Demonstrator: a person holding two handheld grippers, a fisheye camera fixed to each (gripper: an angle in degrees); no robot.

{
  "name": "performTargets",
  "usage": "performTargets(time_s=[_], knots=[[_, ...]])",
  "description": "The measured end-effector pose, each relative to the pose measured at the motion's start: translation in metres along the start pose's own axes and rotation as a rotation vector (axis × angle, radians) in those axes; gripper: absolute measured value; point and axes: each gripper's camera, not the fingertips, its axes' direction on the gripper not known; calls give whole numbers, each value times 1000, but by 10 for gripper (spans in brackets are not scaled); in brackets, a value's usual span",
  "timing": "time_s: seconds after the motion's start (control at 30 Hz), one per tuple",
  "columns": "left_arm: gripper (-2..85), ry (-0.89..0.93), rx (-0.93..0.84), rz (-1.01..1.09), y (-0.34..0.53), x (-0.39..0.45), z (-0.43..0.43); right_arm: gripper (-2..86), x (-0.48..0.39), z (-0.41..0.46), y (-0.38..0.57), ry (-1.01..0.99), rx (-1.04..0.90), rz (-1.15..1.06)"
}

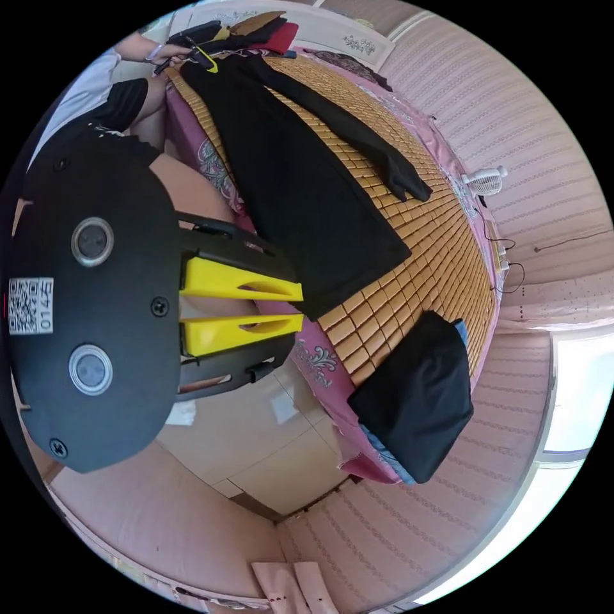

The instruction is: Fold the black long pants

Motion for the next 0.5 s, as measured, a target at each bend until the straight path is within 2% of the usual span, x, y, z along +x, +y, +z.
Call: performTargets(time_s=[0.07,0.13,0.2,0.43,0.5], knots=[[-5,48,64,-81,26,-25,-24,60,-22,-12,9,56,37,-58],[-2,64,123,-138,50,-46,-45,61,-66,-37,32,136,180,-201],[4,65,184,-196,77,-69,-65,59,-103,-48,52,147,244,-323],[54,-24,342,-457,189,-165,-126,29,-257,-87,137,-68,496,-625],[53,-24,404,-542,213,-189,-136,32,-297,-88,150,-126,491,-701]])
